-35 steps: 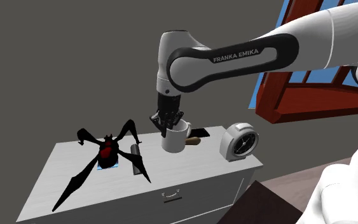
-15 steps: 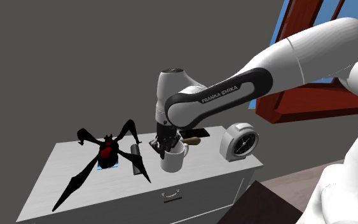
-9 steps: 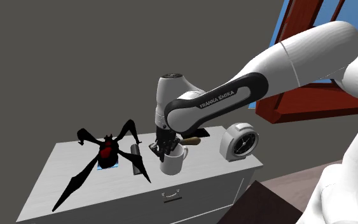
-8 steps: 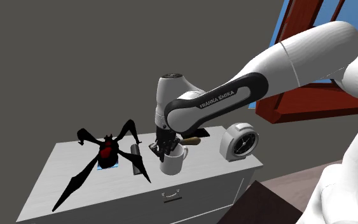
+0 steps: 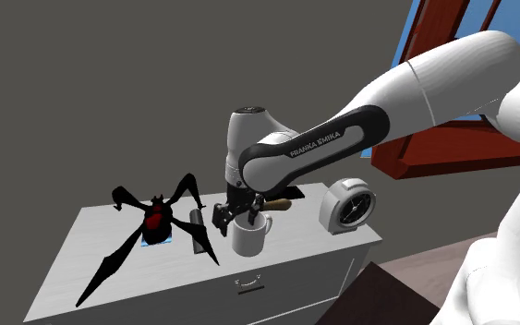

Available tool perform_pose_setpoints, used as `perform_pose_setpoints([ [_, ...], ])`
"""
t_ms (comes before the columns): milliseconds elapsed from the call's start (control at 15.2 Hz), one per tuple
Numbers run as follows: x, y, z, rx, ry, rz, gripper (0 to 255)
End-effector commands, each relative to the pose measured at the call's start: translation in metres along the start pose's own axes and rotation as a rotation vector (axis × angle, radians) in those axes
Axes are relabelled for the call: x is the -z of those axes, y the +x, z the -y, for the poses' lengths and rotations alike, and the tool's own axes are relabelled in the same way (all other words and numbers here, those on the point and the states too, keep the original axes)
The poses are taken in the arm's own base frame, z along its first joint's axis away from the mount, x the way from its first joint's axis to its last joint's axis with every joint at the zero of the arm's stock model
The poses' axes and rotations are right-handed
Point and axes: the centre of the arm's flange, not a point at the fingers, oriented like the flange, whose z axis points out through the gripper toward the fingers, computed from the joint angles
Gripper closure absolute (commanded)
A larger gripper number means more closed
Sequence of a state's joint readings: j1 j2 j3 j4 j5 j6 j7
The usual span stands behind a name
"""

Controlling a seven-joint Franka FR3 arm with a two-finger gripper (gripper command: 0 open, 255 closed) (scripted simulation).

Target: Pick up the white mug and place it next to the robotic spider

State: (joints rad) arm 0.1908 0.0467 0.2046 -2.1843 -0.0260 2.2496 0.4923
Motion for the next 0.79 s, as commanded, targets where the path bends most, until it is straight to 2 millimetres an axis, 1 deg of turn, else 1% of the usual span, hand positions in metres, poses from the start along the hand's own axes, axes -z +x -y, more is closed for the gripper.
perform_pose_setpoints([
  [0,0.000,0.000,0.000,0.000,0.000,0.000,0],
  [198,0.040,0.000,0.000,0.000,0.000,0.000,0],
  [264,0.050,0.000,0.000,0.000,0.000,0.000,0],
  [726,0.050,0.000,0.000,0.000,0.000,0.000,0],
])
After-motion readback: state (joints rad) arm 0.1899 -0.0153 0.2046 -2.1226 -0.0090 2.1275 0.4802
